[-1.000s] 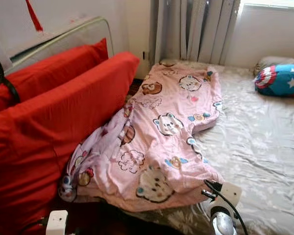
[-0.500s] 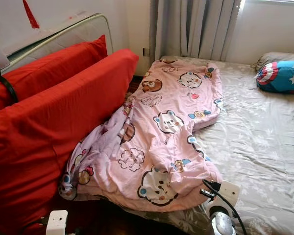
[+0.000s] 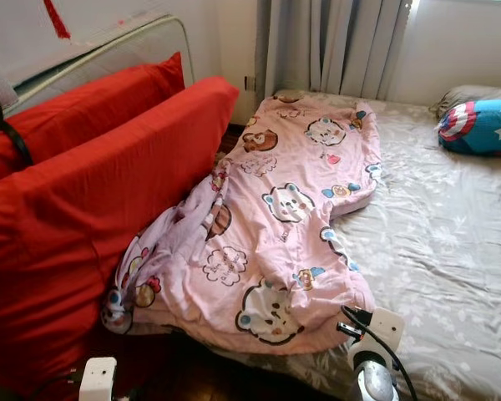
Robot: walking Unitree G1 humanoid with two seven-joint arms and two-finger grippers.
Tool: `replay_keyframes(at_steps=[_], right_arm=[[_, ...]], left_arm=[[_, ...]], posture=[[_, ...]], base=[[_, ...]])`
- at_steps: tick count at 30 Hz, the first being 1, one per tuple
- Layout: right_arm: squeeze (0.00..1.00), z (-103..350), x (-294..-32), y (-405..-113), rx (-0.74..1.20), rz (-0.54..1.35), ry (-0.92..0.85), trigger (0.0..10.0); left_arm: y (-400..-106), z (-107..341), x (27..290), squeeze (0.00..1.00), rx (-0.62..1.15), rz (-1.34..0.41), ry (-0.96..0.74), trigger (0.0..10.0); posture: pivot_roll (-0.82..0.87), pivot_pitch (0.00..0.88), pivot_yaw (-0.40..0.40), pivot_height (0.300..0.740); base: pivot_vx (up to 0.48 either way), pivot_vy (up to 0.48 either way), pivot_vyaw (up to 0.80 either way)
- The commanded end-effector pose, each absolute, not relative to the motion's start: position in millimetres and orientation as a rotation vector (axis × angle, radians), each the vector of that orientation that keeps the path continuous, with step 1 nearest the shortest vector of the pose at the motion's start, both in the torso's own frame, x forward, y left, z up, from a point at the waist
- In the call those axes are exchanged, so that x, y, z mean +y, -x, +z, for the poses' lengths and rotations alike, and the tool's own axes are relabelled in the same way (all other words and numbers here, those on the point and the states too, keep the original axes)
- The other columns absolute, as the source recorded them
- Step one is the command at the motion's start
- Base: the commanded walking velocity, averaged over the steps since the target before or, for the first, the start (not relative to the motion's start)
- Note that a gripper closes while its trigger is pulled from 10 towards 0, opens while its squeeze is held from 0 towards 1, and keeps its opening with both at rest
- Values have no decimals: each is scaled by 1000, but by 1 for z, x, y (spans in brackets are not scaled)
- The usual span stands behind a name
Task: Clean up the room
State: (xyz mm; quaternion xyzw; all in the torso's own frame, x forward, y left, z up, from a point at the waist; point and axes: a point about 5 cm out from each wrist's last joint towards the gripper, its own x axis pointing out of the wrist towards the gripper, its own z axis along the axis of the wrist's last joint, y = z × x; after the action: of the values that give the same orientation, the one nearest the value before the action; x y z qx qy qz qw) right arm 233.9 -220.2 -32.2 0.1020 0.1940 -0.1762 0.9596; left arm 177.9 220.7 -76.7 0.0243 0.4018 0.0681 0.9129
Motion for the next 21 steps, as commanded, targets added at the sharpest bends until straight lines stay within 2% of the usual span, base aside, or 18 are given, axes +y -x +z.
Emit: replay_keyframes(at_steps=[1,13,21], right_arm=[[0,-29,-223,-236,374,-364,-199,10000],[0,-29,-223,-236,369,-374,-198,10000],[0,-21,-235,-239,324,-431,-168,10000]], left_arm=[[-173,-79,222,0,843,141,-54,10000],[-174,-78,222,0,843,140,-59,10000],[-172,-80,222,0,857,130,-75,10000]], posture=[[-2,0,0,740],[-1,0,2,740],[-3,0,4,740]], base=[[-345,0,0],[-310,0,0],[0,0,0]])
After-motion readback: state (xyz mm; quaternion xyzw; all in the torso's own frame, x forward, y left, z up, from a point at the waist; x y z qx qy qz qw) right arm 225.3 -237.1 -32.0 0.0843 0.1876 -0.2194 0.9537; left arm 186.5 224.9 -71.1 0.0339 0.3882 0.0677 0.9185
